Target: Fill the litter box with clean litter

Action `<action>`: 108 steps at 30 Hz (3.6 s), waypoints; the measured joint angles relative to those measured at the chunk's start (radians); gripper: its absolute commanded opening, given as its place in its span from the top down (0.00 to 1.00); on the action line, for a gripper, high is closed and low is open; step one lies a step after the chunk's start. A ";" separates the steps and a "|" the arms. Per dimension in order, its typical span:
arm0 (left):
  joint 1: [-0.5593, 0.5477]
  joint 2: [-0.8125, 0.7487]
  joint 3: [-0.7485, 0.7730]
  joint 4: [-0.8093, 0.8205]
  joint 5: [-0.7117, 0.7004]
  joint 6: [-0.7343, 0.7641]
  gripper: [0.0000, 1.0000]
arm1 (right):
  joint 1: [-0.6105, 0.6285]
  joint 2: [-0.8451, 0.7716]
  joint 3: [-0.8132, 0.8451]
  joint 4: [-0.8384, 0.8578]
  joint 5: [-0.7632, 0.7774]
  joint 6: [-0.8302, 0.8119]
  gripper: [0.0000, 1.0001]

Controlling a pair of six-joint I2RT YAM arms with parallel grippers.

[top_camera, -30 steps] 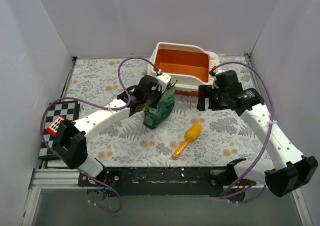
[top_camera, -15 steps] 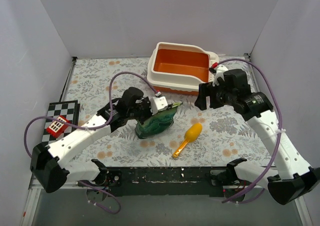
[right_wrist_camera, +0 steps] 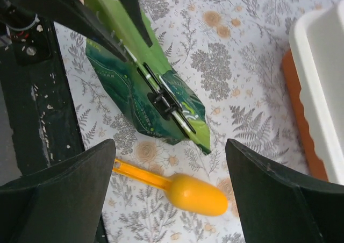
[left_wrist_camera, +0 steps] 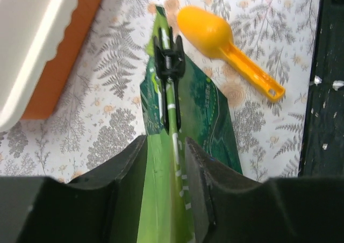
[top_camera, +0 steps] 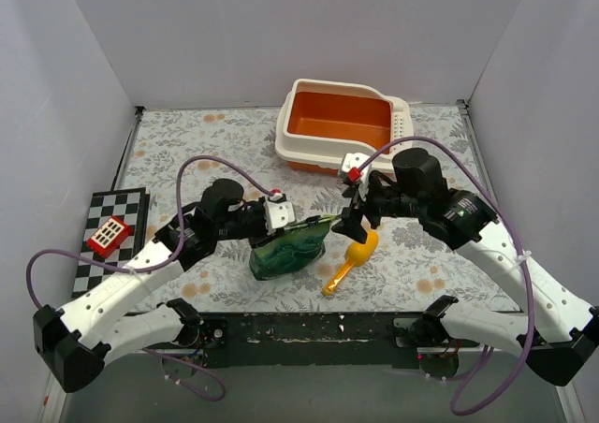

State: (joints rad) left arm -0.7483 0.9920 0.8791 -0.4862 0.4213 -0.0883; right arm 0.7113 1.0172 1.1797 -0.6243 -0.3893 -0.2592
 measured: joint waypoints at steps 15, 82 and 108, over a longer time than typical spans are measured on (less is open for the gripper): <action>0.000 -0.150 0.129 -0.011 -0.209 -0.387 0.25 | 0.141 0.171 0.002 0.045 -0.007 -0.332 0.09; 0.000 -0.220 0.181 -0.657 -0.617 -1.790 0.02 | -0.554 0.219 -0.273 0.044 0.549 0.518 0.99; 0.000 -0.351 -0.031 -0.443 -0.753 -1.909 0.02 | -0.579 0.307 -0.288 0.103 0.489 0.630 0.47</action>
State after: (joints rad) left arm -0.7483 0.6411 0.8482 -0.9287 -0.3317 -1.9968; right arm 0.1322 1.3247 0.8917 -0.5209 0.0994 0.3710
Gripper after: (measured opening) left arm 0.981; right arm 0.502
